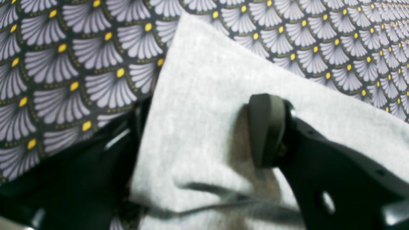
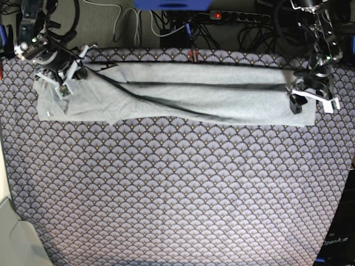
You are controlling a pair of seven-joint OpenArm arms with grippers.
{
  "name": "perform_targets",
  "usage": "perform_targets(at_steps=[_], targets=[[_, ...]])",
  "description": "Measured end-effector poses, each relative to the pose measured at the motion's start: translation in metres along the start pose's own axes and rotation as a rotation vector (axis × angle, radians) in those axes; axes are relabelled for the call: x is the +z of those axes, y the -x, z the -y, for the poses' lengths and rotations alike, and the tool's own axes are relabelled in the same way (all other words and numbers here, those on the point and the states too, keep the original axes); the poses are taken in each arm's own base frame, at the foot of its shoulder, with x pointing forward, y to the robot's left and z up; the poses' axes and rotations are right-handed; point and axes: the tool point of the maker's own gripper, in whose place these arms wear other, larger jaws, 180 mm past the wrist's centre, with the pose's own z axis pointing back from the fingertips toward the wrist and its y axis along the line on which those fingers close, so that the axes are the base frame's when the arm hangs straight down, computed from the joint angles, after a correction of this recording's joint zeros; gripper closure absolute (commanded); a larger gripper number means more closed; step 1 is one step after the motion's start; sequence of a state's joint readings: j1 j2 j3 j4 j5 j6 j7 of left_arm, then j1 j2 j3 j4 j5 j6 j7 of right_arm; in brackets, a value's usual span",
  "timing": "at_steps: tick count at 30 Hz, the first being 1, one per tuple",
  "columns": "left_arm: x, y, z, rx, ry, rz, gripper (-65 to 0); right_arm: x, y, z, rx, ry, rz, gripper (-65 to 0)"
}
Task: Fold the T-shirt properly
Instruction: 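Pull the grasped sleeve with the right gripper onto the shirt strip, then grasp the strip end with the left gripper and fold it toward the right gripper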
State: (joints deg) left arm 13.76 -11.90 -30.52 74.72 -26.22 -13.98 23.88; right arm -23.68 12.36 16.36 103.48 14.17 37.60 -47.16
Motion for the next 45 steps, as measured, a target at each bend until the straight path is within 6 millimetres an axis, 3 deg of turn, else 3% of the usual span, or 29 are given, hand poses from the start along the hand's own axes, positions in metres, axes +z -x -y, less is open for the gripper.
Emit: perform_targets(at_steps=[15,17,22,30,34,39,45], targets=[[0.006,0.006,-0.005,-0.014,0.014,-0.060,-39.4,-0.001,-0.011,0.005,0.003,0.010,0.022,-3.7],[0.006,0.007,-0.007,-0.010,0.004,-0.061,-30.9,-0.001,-0.008,0.004,0.002,0.009,0.014,-3.7],[0.007,0.010,-0.011,-0.002,-0.009,-0.076,0.0,-0.001,-0.008,0.004,0.002,0.008,0.015,-3.7],[0.010,0.011,-0.007,-0.004,-0.011,-0.105,-0.3,-0.001,-0.008,0.004,0.003,0.009,0.015,-3.7],[0.022,0.015,0.013,-0.061,-0.005,-0.186,-0.3,-0.001,-0.008,0.003,0.000,0.008,0.016,-3.7],[0.052,0.034,0.063,-0.097,0.064,-0.314,-0.3,-0.003,-0.009,-0.002,-0.013,-0.002,0.021,-3.7],[0.072,0.004,0.117,-0.200,0.099,-0.241,-0.3,-0.003,-0.008,-0.001,-0.012,0.002,0.018,-3.7]])
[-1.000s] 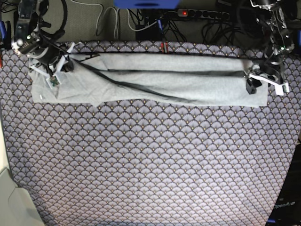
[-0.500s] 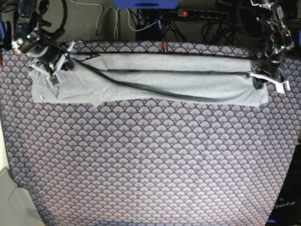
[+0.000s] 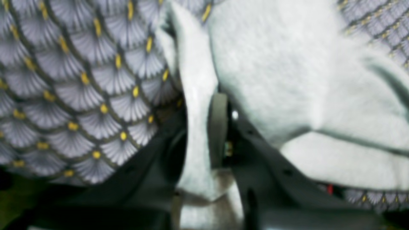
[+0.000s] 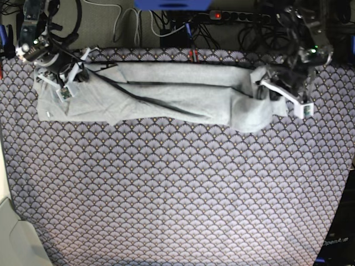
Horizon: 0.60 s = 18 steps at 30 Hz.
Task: Fold the T-shirt properly
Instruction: 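Grasp the strip end with the left gripper and fold it toward the right gripper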
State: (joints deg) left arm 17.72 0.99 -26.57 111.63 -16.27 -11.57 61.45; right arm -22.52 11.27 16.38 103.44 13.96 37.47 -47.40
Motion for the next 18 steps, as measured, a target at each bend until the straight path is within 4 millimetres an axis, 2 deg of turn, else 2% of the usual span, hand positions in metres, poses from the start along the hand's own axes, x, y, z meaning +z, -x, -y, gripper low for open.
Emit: perform_targets(at_steps=[2,7,10,15,18], targets=[[0.000,0.000,0.023,-0.062,0.036,-0.005,-0.3,0.000,0.000,0.000,-0.001,-0.001,0.001,-3.7],[-0.007,0.004,0.054,-0.119,0.063,-0.021,-0.3,0.000,0.000,0.000,0.000,-0.001,0.000,-3.7],[-0.009,0.004,0.079,-0.148,0.114,-0.029,-0.3,0.000,0.000,0.000,0.000,-0.001,0.000,-3.7],[-0.011,-0.016,0.106,-0.220,0.130,0.017,-0.3,0.000,0.000,0.000,0.000,-0.001,0.000,-3.6],[-0.010,-0.013,0.137,-0.247,0.191,0.018,-0.3,0.000,0.000,0.000,0.002,0.000,0.000,-3.6]])
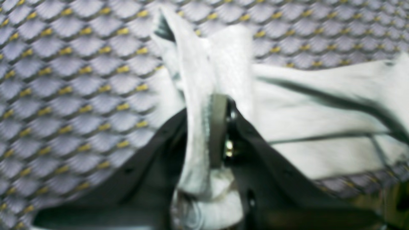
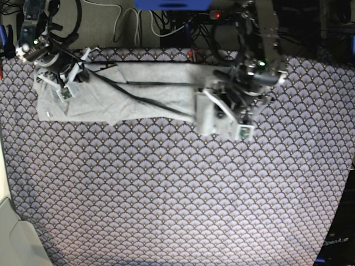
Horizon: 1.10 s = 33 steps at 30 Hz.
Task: Fold the T-shirt properly
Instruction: 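Grasp the strip end with the left gripper and fold it toward the right gripper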
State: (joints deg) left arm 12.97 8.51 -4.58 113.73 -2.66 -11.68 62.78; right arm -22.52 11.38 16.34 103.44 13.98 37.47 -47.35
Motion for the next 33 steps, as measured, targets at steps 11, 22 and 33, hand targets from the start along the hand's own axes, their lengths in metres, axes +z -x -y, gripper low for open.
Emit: perform_targets(at_steps=[11,22,33], targets=[[-0.010,0.001,0.056,-0.007,0.101,-0.014,-0.3,0.000,-0.002,0.001,0.001,0.002,0.004,-3.6],[-0.036,0.008,0.092,-0.085,0.183,-0.043,-0.3,-0.001,-0.008,0.005,0.007,0.009,0.012,-3.6],[-0.053,0.021,0.133,-0.163,0.275,-0.054,-0.3,-0.001,-0.008,0.005,0.007,0.009,0.012,-3.6]])
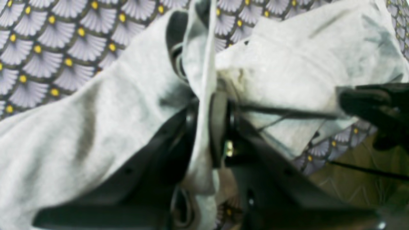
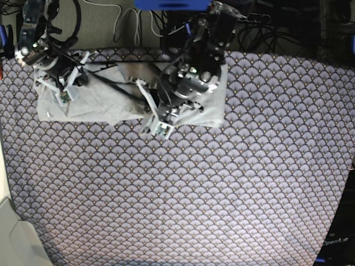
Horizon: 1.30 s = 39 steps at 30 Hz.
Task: Fold the T-shirt properly
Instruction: 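Grasp the strip end with the left gripper and fold it toward the right gripper, then release the folded end with the left gripper and hold the strip flat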
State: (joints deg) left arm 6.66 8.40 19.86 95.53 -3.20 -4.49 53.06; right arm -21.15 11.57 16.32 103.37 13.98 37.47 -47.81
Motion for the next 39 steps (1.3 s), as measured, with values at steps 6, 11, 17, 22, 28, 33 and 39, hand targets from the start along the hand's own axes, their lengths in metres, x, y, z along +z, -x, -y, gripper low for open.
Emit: perform_targets(at_steps=[6,11,17,22,28,33,39], targets=[[-0.005,0.005,0.002,-0.009,0.005,-0.007,-0.3,0.000,0.000,0.000,0.000,0.000,-0.001,-3.6],[-0.006,0.003,0.010,-0.024,0.022,-0.007,-0.4,0.000,0.000,0.000,0.000,0.000,-0.001,-3.6],[-0.005,0.002,0.018,0.021,0.071,-0.007,-1.4,0.000,0.000,0.000,0.000,0.000,-0.001,-4.0],[-0.005,0.002,0.024,0.046,0.108,-0.005,-26.4,0.000,0.000,0.000,0.000,0.000,-0.001,-4.1],[-0.004,-0.001,0.024,0.045,0.107,0.007,-59.8,0.001,0.001,0.004,0.011,0.006,-0.005,-4.1],[0.015,-0.020,-0.005,0.114,0.046,0.092,-65.0,0.003,0.000,0.007,0.010,0.015,-0.002,-3.8],[0.031,-0.011,-0.068,0.194,-0.097,0.104,-65.0,0.008,0.001,0.020,0.043,0.038,-0.016,-4.0]])
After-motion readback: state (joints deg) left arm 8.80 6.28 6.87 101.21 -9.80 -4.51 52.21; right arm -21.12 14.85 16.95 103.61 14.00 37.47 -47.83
